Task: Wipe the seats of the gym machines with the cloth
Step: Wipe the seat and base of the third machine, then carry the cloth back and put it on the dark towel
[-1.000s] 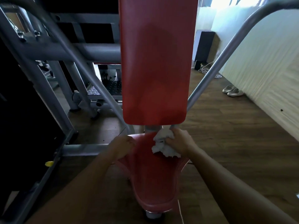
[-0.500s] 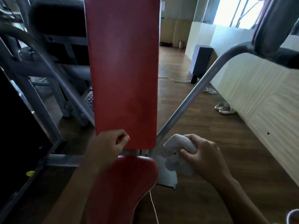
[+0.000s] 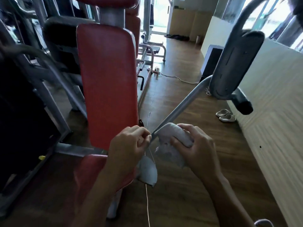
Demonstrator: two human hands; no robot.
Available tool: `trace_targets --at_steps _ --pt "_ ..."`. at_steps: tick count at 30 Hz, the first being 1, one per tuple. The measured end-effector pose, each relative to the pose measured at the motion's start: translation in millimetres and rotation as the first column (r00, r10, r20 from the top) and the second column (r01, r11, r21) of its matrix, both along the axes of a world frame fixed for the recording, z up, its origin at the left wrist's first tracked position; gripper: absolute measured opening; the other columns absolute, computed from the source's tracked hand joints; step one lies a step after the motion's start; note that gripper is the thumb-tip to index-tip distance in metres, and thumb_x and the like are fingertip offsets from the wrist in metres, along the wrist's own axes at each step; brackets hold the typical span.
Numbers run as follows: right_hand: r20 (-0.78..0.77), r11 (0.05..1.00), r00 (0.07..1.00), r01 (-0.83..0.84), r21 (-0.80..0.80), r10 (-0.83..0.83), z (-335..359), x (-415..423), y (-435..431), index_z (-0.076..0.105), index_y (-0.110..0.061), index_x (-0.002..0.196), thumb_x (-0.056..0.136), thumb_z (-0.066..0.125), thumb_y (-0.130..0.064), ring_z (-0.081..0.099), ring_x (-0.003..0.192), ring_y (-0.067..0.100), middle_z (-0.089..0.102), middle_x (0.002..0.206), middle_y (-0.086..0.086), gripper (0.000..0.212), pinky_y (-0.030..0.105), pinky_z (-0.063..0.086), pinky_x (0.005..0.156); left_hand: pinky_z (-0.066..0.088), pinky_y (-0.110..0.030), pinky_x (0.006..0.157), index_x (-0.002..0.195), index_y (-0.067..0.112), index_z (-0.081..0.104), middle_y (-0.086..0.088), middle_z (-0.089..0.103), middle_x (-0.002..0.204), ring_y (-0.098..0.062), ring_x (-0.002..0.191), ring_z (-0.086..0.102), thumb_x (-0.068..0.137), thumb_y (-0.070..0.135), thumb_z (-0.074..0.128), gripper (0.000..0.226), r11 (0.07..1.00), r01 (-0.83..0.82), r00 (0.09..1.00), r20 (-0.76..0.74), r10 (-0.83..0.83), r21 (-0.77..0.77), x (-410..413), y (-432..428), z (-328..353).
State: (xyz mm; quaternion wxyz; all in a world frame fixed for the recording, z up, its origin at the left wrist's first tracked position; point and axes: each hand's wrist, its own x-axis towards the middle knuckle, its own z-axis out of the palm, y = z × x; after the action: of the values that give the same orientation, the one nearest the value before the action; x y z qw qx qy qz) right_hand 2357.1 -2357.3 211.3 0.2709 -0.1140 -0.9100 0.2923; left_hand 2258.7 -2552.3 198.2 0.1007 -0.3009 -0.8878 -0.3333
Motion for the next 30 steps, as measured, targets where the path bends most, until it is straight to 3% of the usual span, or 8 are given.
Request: trace_targets --at_steps 3,8,13,20,30 --pt "0.033 1.000 0.999 -0.011 0.006 0.011 27.2 19.3 4.3 0.066 -0.034 0.116 0.082 0.074 -0.046 0.062 0.085 -0.001 0.065 0.099 -0.018 0.037 0.024 0.054 0.069 0.049 -0.026 0.070 0.092 0.034 0.066 0.019 0.063 0.085 -0.002 0.079 0.055 0.092 0.050 0.044 0.028 0.999 -0.029 0.999 0.022 0.029 -0.019 19.0 1.4 23.9" --pt "0.098 0.999 0.994 -0.040 -0.012 0.041 58.6 40.4 5.5 0.066 -0.036 0.116 0.080 0.071 -0.047 0.064 0.091 0.001 0.066 0.106 -0.020 0.038 0.032 0.056 0.074 0.052 -0.031 0.070 0.090 0.033 0.066 0.021 0.063 0.084 -0.002 0.078 0.057 0.091 0.048 0.046 0.025 0.999 -0.054 0.997 0.057 0.054 0.000 37.2 -4.6 58.0" --pt "0.074 0.998 0.996 -0.050 -0.038 0.053 76.6 48.2 0.0 0.068 -0.033 0.118 0.080 0.076 -0.042 0.065 0.094 0.001 0.066 0.109 -0.020 0.039 0.032 0.056 0.076 0.052 -0.029 0.068 0.091 0.033 0.067 0.021 0.064 0.085 -0.002 0.078 0.058 0.092 0.047 0.047 0.024 0.999 -0.044 0.997 0.066 0.043 0.011 44.1 -13.1 81.1" --pt "0.062 1.000 0.998 -0.013 -0.024 0.014 90.9 51.7 -0.8 0.068 -0.032 0.118 0.079 0.077 -0.042 0.065 0.097 0.000 0.066 0.111 -0.022 0.041 0.030 0.056 0.079 0.047 -0.024 0.066 0.091 0.033 0.069 0.020 0.065 0.083 -0.002 0.074 0.059 0.094 0.041 0.059 0.014 1.000 0.005 0.999 0.043 -0.006 0.030 36.1 -9.5 100.1" --pt "0.034 0.992 0.991 0.126 0.011 -0.126 111.5 78.0 53.2 0.067 -0.034 0.118 0.079 0.077 -0.044 0.064 0.098 0.000 0.065 0.109 -0.022 0.041 0.034 0.055 0.081 0.053 -0.033 0.070 0.090 0.035 0.067 0.021 0.066 0.087 -0.003 0.075 0.061 0.092 0.048 0.057 0.017 0.992 0.118 0.993 0.019 -0.119 0.045 30.8 47.2 127.6"
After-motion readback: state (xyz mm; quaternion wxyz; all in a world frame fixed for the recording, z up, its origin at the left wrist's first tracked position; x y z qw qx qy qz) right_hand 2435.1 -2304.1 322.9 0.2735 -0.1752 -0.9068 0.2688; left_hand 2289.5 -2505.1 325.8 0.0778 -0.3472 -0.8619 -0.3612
